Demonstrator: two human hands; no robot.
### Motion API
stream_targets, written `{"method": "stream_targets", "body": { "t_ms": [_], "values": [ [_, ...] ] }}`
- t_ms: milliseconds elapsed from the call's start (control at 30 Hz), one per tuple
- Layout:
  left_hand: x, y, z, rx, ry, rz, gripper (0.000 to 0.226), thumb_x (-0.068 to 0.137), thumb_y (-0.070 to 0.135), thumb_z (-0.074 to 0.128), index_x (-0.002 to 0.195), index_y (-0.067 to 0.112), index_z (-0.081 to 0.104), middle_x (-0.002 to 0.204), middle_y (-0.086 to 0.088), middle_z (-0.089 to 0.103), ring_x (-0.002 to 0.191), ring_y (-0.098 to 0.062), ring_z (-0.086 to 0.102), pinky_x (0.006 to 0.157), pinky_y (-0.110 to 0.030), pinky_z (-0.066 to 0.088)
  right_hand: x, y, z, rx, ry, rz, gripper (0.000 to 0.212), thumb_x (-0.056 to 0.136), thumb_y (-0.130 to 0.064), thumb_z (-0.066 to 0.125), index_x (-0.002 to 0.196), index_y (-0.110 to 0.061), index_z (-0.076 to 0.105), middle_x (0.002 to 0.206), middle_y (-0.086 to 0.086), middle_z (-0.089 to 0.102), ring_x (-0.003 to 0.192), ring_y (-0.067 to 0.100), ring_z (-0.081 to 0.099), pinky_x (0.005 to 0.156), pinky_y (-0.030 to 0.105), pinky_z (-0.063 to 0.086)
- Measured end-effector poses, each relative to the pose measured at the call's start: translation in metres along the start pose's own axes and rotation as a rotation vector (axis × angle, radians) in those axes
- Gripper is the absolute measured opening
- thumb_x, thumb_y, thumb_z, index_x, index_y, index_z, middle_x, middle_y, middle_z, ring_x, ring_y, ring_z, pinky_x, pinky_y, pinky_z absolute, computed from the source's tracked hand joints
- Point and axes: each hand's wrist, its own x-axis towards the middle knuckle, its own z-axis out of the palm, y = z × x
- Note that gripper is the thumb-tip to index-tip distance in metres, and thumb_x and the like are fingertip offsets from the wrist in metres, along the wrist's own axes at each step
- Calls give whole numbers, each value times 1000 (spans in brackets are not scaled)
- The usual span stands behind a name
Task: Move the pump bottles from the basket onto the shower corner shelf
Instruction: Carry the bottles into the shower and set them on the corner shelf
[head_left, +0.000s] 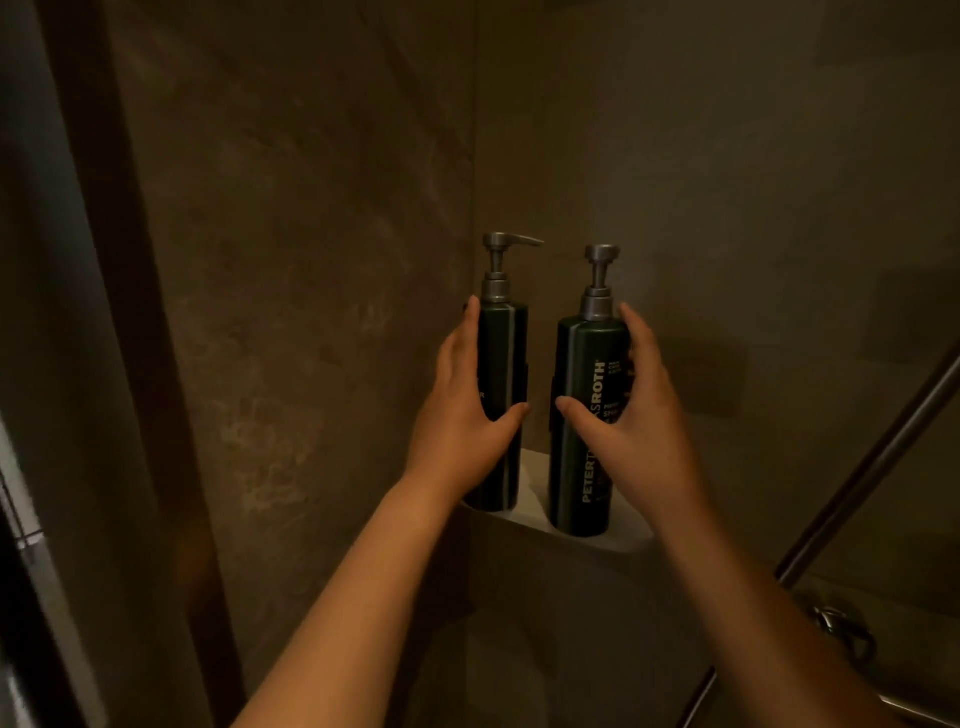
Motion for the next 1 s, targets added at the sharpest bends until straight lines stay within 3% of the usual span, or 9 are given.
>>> {"method": "stream_targets", "body": {
  "t_ms": [167,400,467,600,733,867,1000],
  "values": [
    [-3,-9,10,-3,15,-9,108,77,32,74,142,55,-9,151,15,17,116,17,22,83,-15,31,3,5,5,-6,7,0,94,74,-33,75,141,-54,14,126,-26,37,117,-3,43,88,24,40],
    [-9,-15,16,-10,53,-5,109,77,30,74,142,54,-9,149,19,16,121,13,24,80,-9,29,1,7,7,-5,16,11,97,74,-36,74,142,-55,8,123,-27,35,115,-4,42,86,25,39],
    [-13,-13,15,11,56,0,107,78,32,72,143,52,-11,152,17,11,126,8,24,86,-11,30,-3,8,7,-27,6,11,100,76,-38,73,143,-53,1,125,-24,34,116,-4,38,89,25,38],
    [-34,-6,18,191,103,43,94,84,40,61,147,41,-8,155,14,-3,139,-9,14,104,-31,27,-28,15,6,-91,27,86,97,79,-45,66,143,-52,-6,146,-11,29,120,-3,29,91,30,35],
    [-68,-9,25,355,218,67,85,83,25,62,149,31,9,153,2,12,137,-4,10,107,-36,18,-68,25,5,-160,109,-12,83,82,-35,62,144,-49,9,145,-8,31,125,-5,30,87,16,37],
    [-89,-14,34,402,195,51,82,79,13,70,146,22,23,141,-5,29,130,-13,30,102,-33,31,-92,38,11,-262,91,-86,67,82,-22,65,141,-27,32,134,-7,37,120,6,43,91,21,44],
    [-95,-16,41,429,162,25,80,79,12,71,145,18,26,138,-9,33,126,-21,38,101,-35,37,-97,43,15,-260,68,-44,63,82,-24,62,139,-26,35,131,-11,35,117,3,44,88,19,45]
  ]
}}
